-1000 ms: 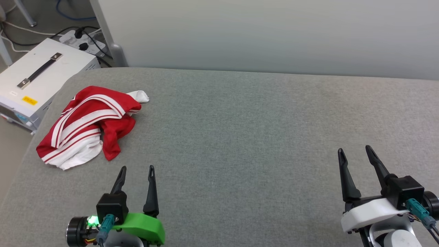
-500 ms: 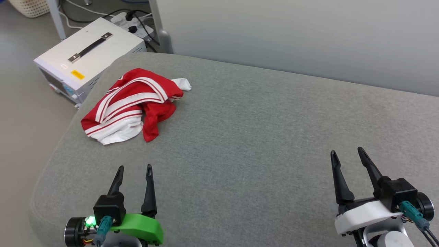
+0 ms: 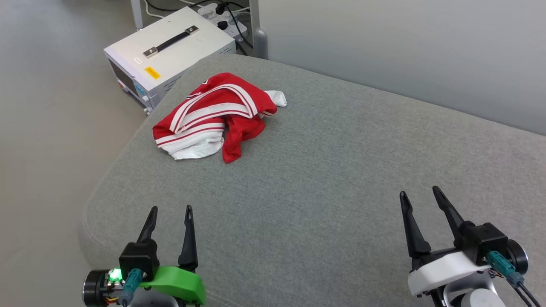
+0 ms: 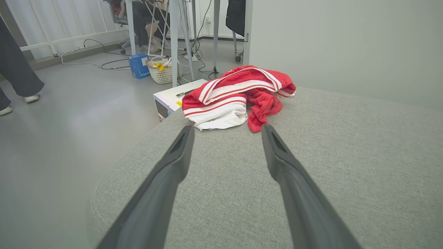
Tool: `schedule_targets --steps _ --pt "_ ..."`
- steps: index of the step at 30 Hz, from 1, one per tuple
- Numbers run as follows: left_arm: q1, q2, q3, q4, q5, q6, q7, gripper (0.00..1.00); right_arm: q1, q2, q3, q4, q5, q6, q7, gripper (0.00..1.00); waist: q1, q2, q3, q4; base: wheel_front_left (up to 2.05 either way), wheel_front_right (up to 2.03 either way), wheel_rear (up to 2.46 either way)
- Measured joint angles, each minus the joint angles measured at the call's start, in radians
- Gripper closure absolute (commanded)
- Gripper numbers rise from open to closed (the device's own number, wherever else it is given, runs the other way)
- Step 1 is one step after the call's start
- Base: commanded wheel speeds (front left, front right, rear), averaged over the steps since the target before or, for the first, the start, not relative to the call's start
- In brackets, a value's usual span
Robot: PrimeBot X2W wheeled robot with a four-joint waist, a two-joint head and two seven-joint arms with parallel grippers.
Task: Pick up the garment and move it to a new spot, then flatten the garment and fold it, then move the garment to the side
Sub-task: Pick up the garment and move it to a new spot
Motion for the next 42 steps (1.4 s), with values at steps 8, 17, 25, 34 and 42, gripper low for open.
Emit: schedule_targets --steps 8,17,25,34,42 --pt "0.0 0.0 -0.009 0.0 0.0 -0.001 0.0 0.0 0.0 0.0 0.001 0.002 0.002 0.0 0.0 0.0 0.0 0.0 0.003 0.045 0.0 0.0 0.0" --pt "-0.008 0.0 -0.003 -0.019 -0.015 -0.015 0.0 0.0 -0.001 0.0 -0.002 0.003 -0.002 0.0 0.0 0.0 0.0 0.0 0.023 0.052 0.0 0.0 0.0" --pt "-0.17 0.01 0.023 0.09 -0.032 -0.09 0.0 0.0 -0.036 0.0 -0.004 0.0 -0.046 0.0 0.0 0.0 0.0 0.0 0.09 0.022 0.0 0.0 0.0" --pt "-0.659 0.325 -0.239 0.289 -0.351 -0.123 0.292 0.0 -0.135 0.001 0.013 -0.021 -0.114 0.0 0.0 0.0 0.0001 0.0 0.242 -0.072 0.0 0.0 0.0" --pt "-0.902 0.528 -0.402 0.318 -0.73 -0.123 0.674 0.0 -0.197 0.001 0.041 -0.042 -0.1 0.0 0.0 0.0 0.0002 0.0 0.356 -0.163 0.0 0.0 0.0"
